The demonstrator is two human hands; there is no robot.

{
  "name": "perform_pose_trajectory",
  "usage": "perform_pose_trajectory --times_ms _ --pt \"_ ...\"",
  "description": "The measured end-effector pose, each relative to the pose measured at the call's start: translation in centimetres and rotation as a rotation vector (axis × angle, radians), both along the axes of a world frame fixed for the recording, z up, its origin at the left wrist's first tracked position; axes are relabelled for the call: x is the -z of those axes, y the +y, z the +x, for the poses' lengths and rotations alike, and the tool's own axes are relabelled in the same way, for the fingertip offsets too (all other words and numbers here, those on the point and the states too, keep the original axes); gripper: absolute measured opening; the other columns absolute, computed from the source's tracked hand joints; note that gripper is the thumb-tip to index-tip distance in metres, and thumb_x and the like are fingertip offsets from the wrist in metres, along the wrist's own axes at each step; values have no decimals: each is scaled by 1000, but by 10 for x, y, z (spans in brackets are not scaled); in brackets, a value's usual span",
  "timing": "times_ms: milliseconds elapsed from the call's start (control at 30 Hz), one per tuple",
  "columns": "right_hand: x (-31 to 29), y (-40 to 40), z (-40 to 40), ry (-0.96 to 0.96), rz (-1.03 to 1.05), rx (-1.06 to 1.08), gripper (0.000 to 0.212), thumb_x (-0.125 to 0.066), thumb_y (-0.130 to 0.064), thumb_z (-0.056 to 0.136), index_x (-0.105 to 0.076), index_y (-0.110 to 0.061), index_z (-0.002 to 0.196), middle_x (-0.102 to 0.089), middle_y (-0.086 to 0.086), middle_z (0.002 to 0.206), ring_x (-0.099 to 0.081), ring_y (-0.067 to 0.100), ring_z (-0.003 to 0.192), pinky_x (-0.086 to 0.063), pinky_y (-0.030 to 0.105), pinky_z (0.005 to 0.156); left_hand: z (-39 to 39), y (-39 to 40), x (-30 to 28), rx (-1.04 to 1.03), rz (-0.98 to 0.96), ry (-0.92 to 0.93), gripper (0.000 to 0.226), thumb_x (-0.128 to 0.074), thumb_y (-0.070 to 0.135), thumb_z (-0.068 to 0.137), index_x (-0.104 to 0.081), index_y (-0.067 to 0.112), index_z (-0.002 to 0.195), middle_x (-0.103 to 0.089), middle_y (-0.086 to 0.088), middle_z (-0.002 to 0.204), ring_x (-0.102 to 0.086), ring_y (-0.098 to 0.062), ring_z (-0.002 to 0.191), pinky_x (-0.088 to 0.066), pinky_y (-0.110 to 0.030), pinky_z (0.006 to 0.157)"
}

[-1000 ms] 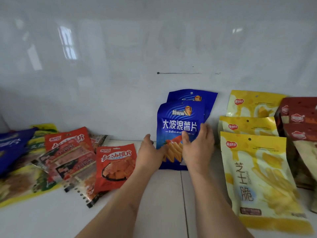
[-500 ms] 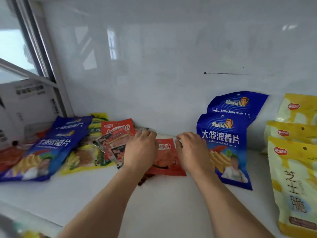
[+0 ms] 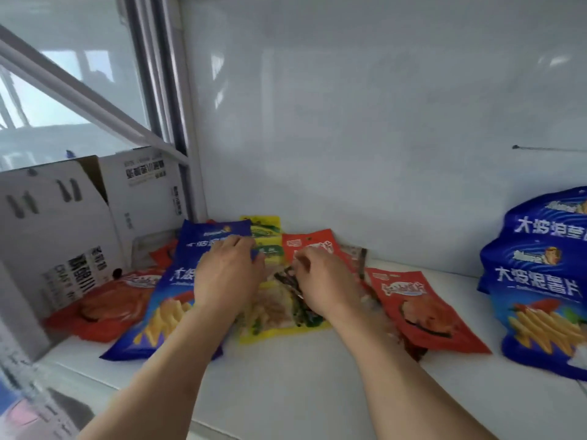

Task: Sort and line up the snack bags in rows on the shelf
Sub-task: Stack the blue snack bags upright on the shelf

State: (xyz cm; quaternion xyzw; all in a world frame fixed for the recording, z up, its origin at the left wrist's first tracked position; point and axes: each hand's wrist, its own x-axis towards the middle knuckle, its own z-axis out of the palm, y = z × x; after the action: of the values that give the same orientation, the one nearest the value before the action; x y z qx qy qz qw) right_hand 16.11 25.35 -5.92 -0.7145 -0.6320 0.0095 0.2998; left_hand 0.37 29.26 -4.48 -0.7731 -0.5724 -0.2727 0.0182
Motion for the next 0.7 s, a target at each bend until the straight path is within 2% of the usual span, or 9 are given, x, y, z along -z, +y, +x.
perform_pose_trajectory --times_ms 67,133,233,300,433,500,567,633,700 --pt "0 19 -33 90 -75 -7 36 -50 -32 101 -59 -17 132 -66 6 128 -60 28 119 -47 36 92 -32 17 5 -51 -101 21 51 -44 48 102 -50 18 143 -54 -6 143 -50 -30 129 -46 -42 98" --pt "1 35 -59 178 -142 20 44 -49 -38 102 -54 -13 138 -63 8 133 -59 29 122 -47 37 96 -58 30 12 -109 -242 61 72 -43 65 96 -40 17 148 -47 -10 150 -44 -33 135 -41 -45 105" --pt "-1 57 -86 277 -236 94 52 -47 -49 100 -53 -11 135 -63 10 132 -60 31 118 -50 41 96 -84 41 25 -148 -432 69 105 -39 87 81 -25 13 155 -37 -16 156 -38 -36 141 -35 -49 111" --pt "-6 66 -96 332 -276 143 53 -46 -51 100 -54 -10 132 -63 10 130 -61 32 116 -51 39 94 -95 46 31 -158 -476 16 114 -40 91 76 -24 11 155 -39 -18 155 -41 -37 139 -37 -48 111" --pt "-15 78 -108 618 -303 206 63 -46 -54 100 -52 -3 136 -66 10 124 -64 29 106 -53 36 88 -108 55 38 -143 -455 -126 110 -47 88 76 -28 10 151 -53 -16 144 -55 -37 127 -47 -47 102" --pt "-18 79 -112 783 -322 230 63 -46 -56 100 -54 -4 136 -67 7 110 -63 24 89 -53 33 74 -111 58 38 -130 -431 -197 103 -53 80 81 -27 9 151 -55 -17 142 -55 -37 126 -49 -45 100" --pt "-18 81 -112 881 -331 245 63 -44 -58 99 -56 -7 134 -67 4 104 -61 20 83 -49 31 67 -114 60 38 -111 -434 -266 97 -58 71 84 -26 9 151 -55 -16 143 -55 -37 127 -48 -43 99" --pt "-17 81 -111 966 -326 255 58 -43 -61 98 -58 -12 126 -69 3 100 -64 18 81 -48 29 66 -116 65 39 -60 -437 -387 93 -67 64 83 -31 12 151 -56 -12 142 -56 -34 126 -47 -40 98" --pt "-16 82 -111 1077 -316 234 56 -47 -63 96 -62 -14 118 -75 4 98 -71 22 84 -56 33 73 -117 68 39 5 -443 -491 93 -74 62 77 -37 18 150 -58 -8 141 -58 -30 124 -49 -41 101"
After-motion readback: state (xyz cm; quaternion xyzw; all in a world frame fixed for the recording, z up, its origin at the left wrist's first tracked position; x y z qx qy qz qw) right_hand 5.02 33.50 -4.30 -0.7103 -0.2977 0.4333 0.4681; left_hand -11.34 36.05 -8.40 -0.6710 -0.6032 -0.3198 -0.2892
